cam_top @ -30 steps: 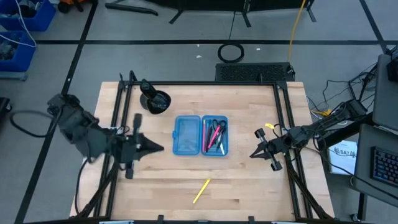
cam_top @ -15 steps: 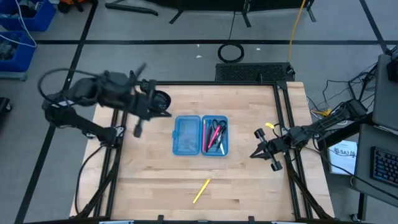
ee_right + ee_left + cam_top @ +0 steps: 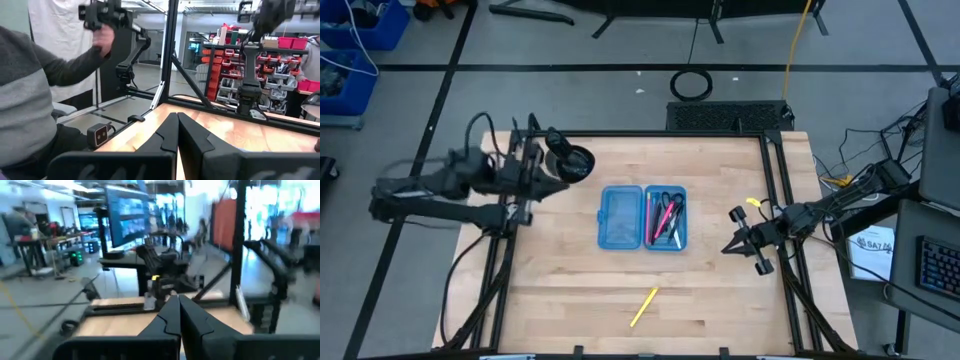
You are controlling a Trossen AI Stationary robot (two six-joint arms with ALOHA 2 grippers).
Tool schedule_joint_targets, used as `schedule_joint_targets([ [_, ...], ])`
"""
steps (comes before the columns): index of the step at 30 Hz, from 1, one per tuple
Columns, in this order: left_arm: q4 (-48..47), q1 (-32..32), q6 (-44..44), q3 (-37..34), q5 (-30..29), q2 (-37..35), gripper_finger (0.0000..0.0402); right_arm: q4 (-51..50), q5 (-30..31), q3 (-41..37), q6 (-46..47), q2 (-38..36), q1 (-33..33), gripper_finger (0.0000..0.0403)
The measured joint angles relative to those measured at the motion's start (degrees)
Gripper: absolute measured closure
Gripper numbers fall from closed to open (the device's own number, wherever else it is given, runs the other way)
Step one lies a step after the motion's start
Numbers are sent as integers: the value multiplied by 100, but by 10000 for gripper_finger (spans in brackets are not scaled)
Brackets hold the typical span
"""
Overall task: Pick & place school supplies into a supply box
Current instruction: Put the yellow ball pen into the supply box
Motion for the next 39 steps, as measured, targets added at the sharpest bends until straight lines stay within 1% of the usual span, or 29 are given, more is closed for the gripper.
schedule_joint_targets([
  [2,642,-238,-365,-817,-146,-416,401,-23,146,0,-1,29,2,403],
  [4,1023,-523,-407,-1654,-166,-877,401,-65,311,0,-3,72,2,403],
  [5,1271,-646,-409,-2018,-289,-1097,401,-71,403,0,-3,94,2,403],
  [7,1747,-853,-423,-2690,-753,-1508,401,-79,457,0,-3,117,-2,403],
  [8,1915,-918,-450,-2967,-915,-1687,401,-76,486,0,-3,129,-2,403],
  [10,2201,-1017,-462,-3388,-1021,-1960,401,-64,731,0,5,133,2,403],
  [13,2250,-1086,-511,-3838,-1051,-2261,400,-43,1594,83,69,156,-11,403],
  [14,2254,-1097,-556,-3961,-1072,-2329,400,-170,1759,203,73,207,-15,403],
  [16,2251,-1107,-602,-4174,-1092,-2389,399,-798,1793,662,86,386,-39,403],
  [18,2257,-1107,-689,-4359,-1093,-2390,394,-1732,1794,1396,286,732,-95,403],
  [20,2266,-1105,-853,-4510,-1094,-2367,388,-2751,1925,2249,513,1237,-182,403],
  [22,2088,-1105,-975,-4562,-1105,-2332,382,-3855,1930,3154,686,1869,-305,403],
  [25,2028,-1103,-1060,-4562,-1117,-2256,380,-5193,1805,4389,927,2890,-534,403],
  [27,2092,-1103,-1136,-4562,-1137,-2205,382,-5899,1372,5139,941,3546,-677,403],
  [30,2260,-1103,-1157,-4562,-1140,-2187,388,-6674,652,6142,875,4503,-776,403],
  [33,2323,-1103,-1106,-4562,-1140,-2185,395,-6939,133,6950,582,5328,-749,403],
  [35,2385,-1103,-1049,-4560,-1141,-2185,398,-7047,-207,7328,172,5771,-624,403],
  [38,2382,-1103,-1053,-4560,-1140,-2185,396,-7088,-301,7701,-255,6372,-268,395],
  [39,2391,-1103,-1067,-4560,-1140,-2185,393,-7092,-213,7778,-330,6549,-148,390],
])
